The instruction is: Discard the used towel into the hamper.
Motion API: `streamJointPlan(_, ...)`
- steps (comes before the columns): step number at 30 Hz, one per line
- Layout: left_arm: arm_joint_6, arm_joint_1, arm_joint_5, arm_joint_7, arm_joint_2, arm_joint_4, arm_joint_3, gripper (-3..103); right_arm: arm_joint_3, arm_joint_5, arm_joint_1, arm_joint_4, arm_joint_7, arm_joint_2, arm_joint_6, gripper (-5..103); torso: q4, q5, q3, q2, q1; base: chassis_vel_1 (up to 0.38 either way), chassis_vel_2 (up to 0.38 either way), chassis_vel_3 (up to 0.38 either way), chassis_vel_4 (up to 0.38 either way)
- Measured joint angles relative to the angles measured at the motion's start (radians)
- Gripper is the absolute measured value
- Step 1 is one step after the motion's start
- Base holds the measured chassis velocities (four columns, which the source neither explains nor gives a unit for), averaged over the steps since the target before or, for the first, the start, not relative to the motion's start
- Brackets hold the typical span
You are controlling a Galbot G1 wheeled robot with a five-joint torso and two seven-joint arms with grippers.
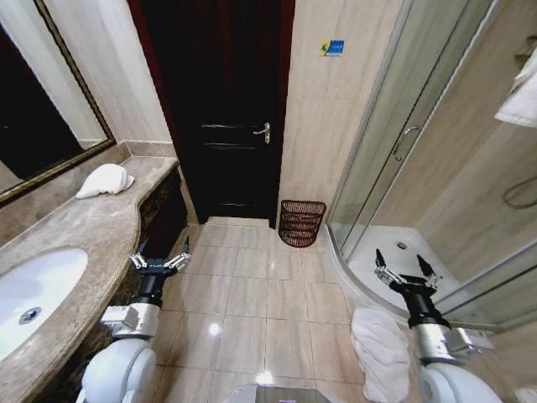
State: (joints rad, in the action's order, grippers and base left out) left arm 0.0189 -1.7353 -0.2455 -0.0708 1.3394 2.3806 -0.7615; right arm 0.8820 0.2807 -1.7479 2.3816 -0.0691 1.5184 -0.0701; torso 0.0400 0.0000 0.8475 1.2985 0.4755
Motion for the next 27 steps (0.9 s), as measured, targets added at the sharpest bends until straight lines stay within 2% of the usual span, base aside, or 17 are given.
streamJointPlan(27,-0.023,-0.016,0.004,0.010,0.011,0.001,-0.002,100,0.003,-0.008,-0.028,-0.008,-0.007,0.011,0.032,100,0.0000,0.0000,0.000,0.000,0.000,0.000,0.000,0.000,0.000)
